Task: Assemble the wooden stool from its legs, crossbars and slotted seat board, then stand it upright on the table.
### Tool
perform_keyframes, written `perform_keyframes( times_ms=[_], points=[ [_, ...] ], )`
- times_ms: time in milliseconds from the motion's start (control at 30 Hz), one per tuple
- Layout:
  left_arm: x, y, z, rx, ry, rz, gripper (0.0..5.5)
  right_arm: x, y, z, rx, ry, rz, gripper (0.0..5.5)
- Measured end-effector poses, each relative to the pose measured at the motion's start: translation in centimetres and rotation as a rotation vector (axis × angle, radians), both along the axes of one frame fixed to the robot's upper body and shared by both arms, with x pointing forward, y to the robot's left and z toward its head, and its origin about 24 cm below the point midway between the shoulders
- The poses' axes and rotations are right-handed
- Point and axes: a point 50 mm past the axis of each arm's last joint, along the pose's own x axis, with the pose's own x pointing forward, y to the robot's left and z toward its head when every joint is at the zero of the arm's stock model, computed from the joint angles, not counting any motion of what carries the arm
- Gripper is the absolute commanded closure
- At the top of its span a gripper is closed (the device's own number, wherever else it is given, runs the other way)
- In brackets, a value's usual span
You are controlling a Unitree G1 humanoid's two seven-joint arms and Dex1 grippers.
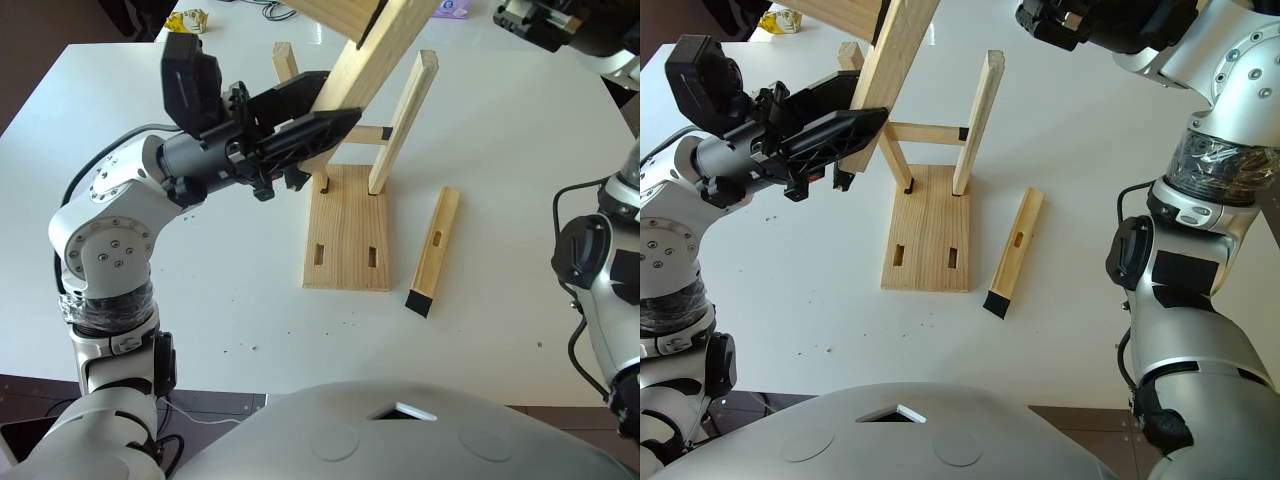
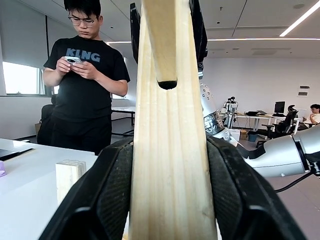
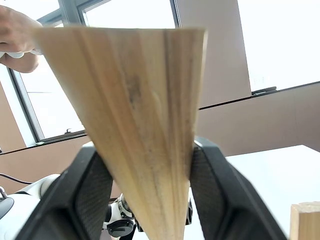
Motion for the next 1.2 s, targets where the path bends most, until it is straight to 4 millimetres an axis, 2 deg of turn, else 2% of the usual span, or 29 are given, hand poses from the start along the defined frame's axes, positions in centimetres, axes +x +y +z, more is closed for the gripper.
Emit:
perform_keyframes(
  times_ms=[500,833,1067,1100,1200],
  points=[
    [0.1,0.0,-0.3,0.039,0.012,-0.027,3.45,-0.5,-0.2,-0.3,-0.049,-0.020,-0.007,3.37],
    [0.1,0.2,-0.4,0.045,0.028,-0.027,3.45,-0.6,0.6,-0.4,-0.038,-0.016,-0.031,3.38],
    [0.4,0.4,-0.4,0.038,0.033,-0.025,3.45,-0.5,0.3,-0.5,-0.029,-0.015,-0.040,3.38],
    [0.5,0.4,-0.4,0.036,0.032,-0.028,3.08,-0.5,0.3,-0.6,-0.028,-0.014,-0.042,3.38],
    [0.7,0.7,-0.4,0.027,0.037,-0.021,2.66,-0.6,-0.1,-1.1,-0.037,-0.008,-0.058,3.39]
  ],
)
